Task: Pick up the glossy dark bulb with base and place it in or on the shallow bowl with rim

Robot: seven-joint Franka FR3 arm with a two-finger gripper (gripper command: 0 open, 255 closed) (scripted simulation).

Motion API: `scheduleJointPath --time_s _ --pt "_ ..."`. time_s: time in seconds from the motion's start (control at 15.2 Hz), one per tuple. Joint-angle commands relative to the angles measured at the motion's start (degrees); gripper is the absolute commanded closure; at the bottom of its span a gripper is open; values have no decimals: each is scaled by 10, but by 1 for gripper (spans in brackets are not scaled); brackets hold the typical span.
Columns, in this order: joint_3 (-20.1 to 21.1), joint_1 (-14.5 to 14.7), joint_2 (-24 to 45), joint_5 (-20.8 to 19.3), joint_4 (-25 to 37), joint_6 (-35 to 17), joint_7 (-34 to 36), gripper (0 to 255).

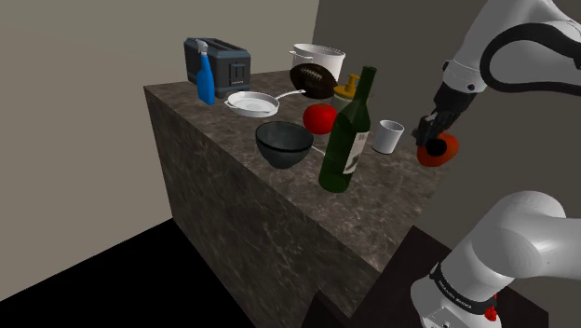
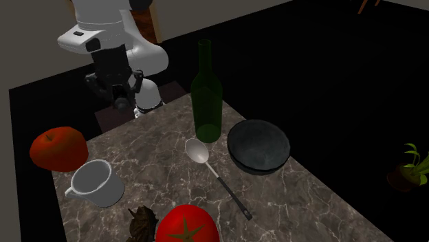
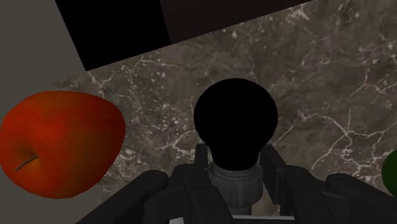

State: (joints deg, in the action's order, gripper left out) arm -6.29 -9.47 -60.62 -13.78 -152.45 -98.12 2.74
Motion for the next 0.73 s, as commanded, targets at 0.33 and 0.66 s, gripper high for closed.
scheduleJointPath --time_s 0.33,0.66 --pt "4 2 13 5 53 40 -7 255" --pt "56 26 97 44 90 3 52 255"
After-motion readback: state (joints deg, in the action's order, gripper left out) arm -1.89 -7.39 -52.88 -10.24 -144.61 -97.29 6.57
